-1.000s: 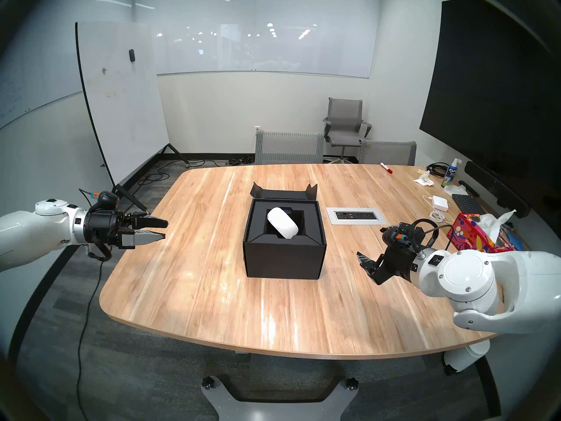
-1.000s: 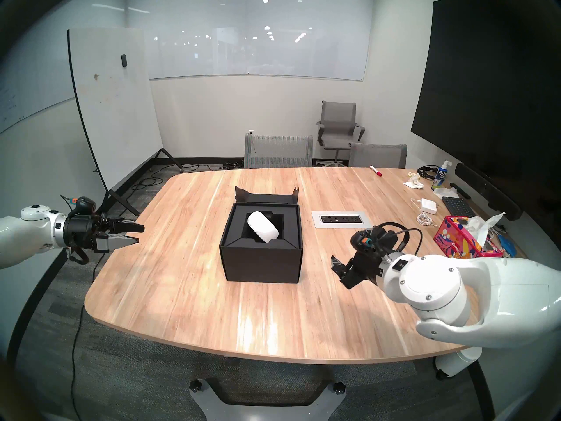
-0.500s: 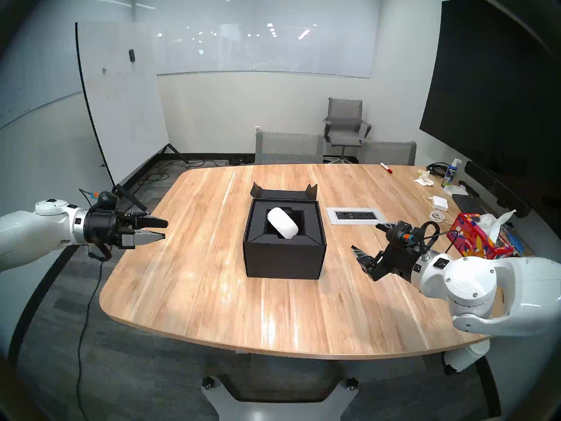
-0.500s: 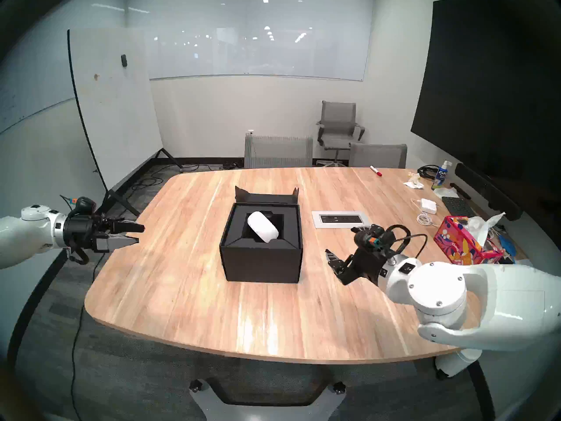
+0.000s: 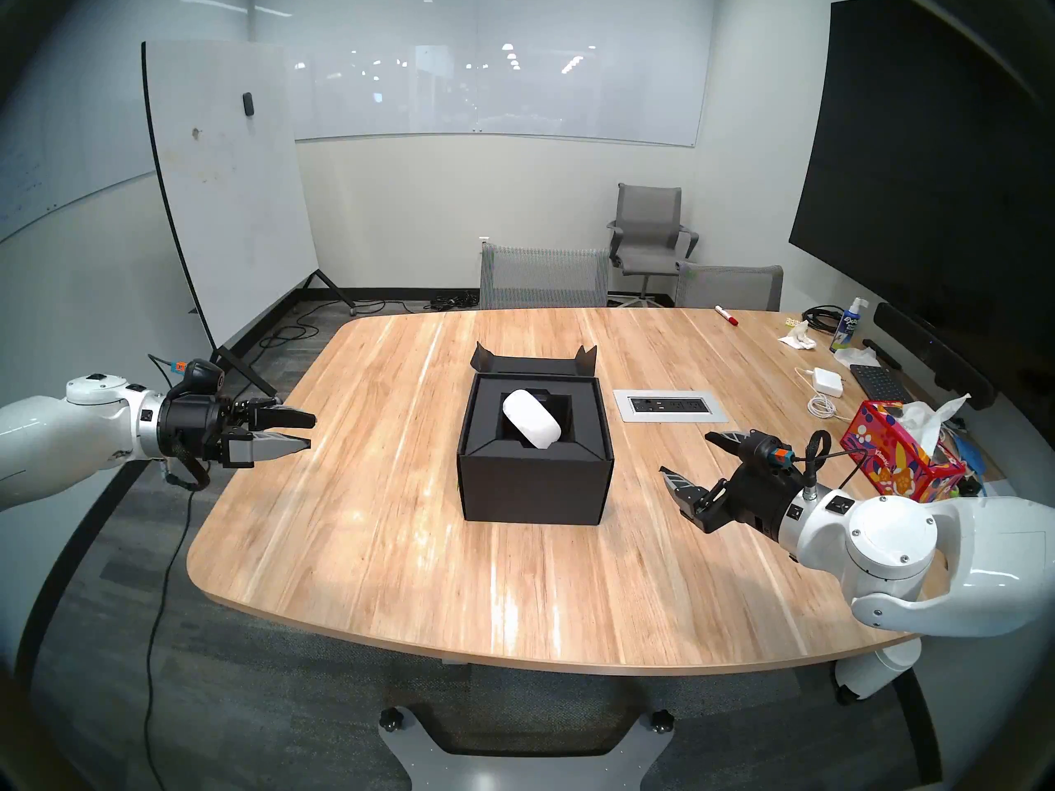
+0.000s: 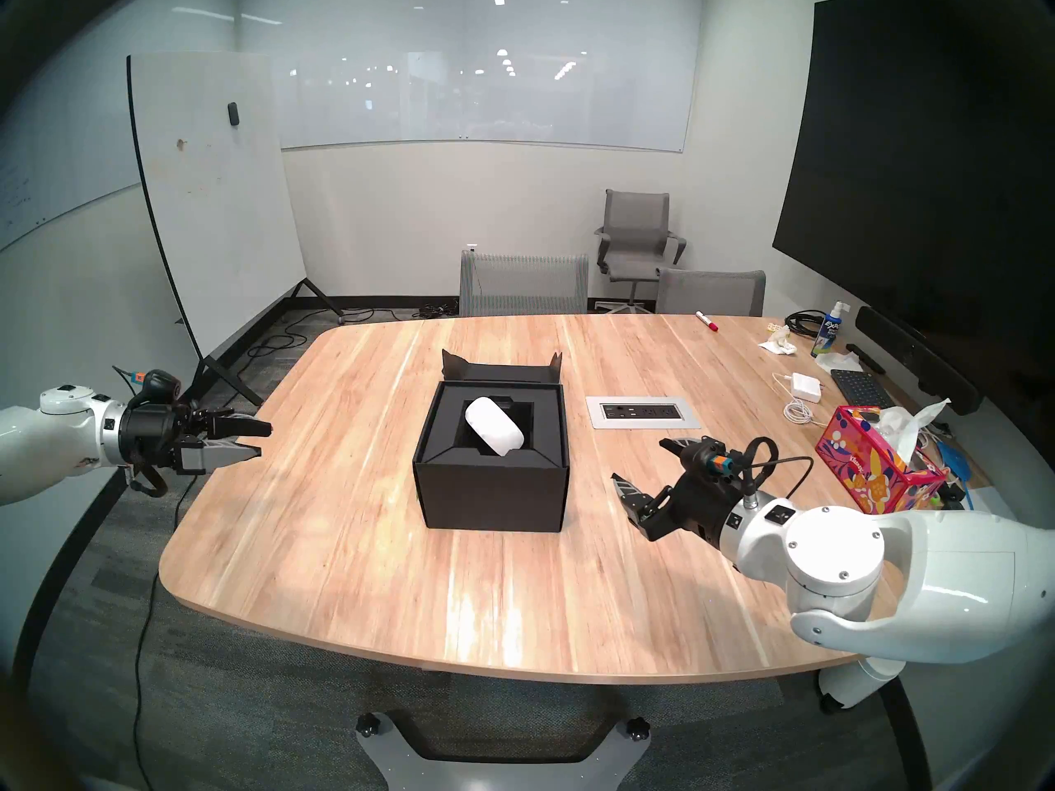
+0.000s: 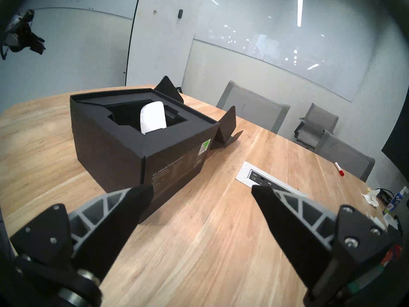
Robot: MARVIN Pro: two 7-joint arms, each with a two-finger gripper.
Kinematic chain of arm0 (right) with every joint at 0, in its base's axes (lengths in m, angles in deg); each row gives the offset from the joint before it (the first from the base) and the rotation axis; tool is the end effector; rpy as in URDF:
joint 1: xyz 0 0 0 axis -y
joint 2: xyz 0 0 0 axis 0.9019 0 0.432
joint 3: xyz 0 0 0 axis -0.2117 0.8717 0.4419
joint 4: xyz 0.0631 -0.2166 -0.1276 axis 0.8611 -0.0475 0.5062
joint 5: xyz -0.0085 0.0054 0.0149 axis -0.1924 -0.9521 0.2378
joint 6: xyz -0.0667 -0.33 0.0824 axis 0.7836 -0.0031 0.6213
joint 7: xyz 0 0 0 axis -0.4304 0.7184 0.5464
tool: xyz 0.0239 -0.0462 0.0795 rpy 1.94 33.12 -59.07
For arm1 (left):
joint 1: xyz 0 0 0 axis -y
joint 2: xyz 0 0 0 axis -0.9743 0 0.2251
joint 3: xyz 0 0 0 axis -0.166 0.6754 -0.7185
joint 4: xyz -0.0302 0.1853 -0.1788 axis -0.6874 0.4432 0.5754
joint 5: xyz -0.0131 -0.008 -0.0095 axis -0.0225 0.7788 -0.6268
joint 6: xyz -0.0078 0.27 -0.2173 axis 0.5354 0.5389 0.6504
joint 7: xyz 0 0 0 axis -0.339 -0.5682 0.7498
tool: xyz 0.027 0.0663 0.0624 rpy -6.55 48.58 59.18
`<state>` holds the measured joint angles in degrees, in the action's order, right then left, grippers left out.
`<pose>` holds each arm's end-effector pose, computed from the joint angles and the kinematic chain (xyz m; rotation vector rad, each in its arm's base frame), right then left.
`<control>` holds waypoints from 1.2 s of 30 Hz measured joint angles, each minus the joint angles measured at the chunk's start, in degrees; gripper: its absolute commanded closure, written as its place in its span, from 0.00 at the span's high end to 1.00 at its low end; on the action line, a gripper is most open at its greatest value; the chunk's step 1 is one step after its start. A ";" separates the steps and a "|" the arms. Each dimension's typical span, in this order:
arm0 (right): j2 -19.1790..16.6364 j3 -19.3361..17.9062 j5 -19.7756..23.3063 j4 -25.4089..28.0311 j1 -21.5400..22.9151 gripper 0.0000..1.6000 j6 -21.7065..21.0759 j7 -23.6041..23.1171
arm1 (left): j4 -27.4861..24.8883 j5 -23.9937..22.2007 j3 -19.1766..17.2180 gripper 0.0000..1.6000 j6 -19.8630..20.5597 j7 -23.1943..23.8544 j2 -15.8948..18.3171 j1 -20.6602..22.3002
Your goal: Open the box and place the mouse inside
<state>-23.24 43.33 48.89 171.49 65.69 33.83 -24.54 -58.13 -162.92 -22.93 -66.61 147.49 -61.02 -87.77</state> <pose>0.3399 -0.0107 -0.2165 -2.3144 -0.9171 -1.7840 0.4174 0.2222 -0.1799 1.7641 -0.8565 1.0764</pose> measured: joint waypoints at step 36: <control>-0.29 8.41 -5.30 2.14 7.24 1.00 -7.67 -3.24 | 0.00 0.00 0.00 1.00 0.00 0.00 0.00 0.00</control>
<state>-23.53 51.74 43.59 173.62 72.93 26.16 -27.77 -58.13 -162.92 -22.93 -66.61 147.49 -61.02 -87.77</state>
